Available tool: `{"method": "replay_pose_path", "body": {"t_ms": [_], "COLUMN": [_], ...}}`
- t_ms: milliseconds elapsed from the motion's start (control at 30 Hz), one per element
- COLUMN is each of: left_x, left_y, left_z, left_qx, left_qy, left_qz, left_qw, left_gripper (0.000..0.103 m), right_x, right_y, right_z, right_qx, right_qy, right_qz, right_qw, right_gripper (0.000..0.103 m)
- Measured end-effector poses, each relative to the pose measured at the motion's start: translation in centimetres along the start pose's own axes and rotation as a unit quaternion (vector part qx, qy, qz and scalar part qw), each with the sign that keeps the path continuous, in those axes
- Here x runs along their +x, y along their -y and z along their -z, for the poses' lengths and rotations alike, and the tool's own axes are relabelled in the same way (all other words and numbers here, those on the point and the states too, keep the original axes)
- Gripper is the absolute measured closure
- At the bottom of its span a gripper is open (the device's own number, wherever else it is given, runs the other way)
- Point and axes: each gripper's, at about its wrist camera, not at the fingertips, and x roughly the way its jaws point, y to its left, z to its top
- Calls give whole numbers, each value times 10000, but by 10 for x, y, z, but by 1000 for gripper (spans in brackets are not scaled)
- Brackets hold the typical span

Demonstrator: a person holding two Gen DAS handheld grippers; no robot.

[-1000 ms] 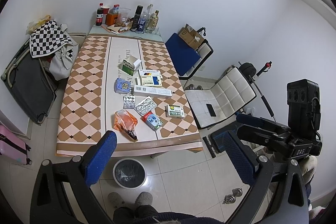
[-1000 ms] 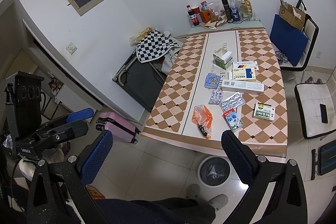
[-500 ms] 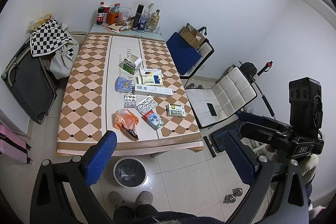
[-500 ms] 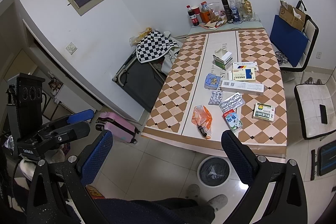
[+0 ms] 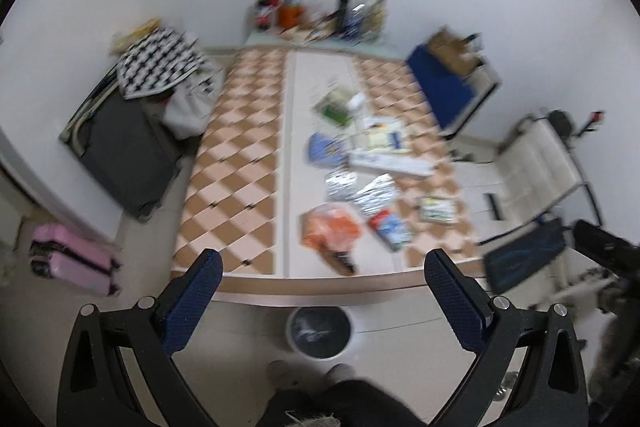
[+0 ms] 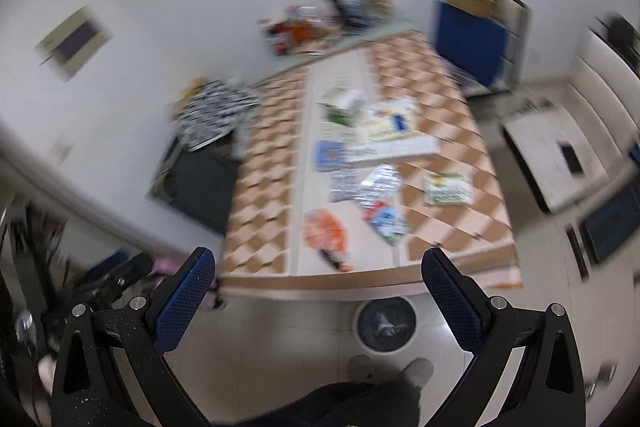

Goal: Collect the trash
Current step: 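Grasp the orange plastic bag with the left tool while the right tool grasps the green-white medicine box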

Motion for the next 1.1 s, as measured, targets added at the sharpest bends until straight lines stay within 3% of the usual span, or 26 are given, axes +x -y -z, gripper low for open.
{"method": "replay_pose_path", "body": {"t_ms": [100, 200, 433, 567, 633, 700, 767, 967, 1100], "left_x": [56, 115, 237, 286, 307, 320, 328, 321, 304], "left_y": [-7, -9, 4, 23, 29, 32, 35, 45, 50], "left_z": [-2, -2, 7, 3, 1, 1, 2, -4, -11], "left_qx": [-218, -548, -1430, -1585, -1517, -1523, -1535, -1269, -1156], "left_qy": [-441, -1021, -2014, -2221, -2294, -2402, -2498, -2306, -2166], "left_qz": [-337, -448, -573, -678, -830, -882, -960, -1248, -1325], "left_qw": [9982, 9923, 9673, 9596, 9578, 9546, 9512, 9566, 9603], "left_gripper": [0, 0, 1, 1, 7, 33, 44, 61, 61], "right_x": [38, 86, 216, 292, 324, 353, 375, 412, 412], "right_y": [35, 71, 147, 185, 196, 203, 206, 210, 212], "right_z": [-7, -17, -48, -68, -75, -79, -81, -80, -79], "right_qx": [436, 634, 500, 435, 307, 199, 168, 109, 116], "right_qy": [-82, -364, -1200, -1651, -1817, -2014, -2168, -2523, -2497], "right_qz": [502, 944, 1546, 1666, 1817, 1866, 1800, 1827, 1825], "right_qw": [9978, 9928, 9794, 9711, 9659, 9614, 9593, 9502, 9509], "right_gripper": [0, 0, 0, 0, 0, 0, 0, 0, 7]}}
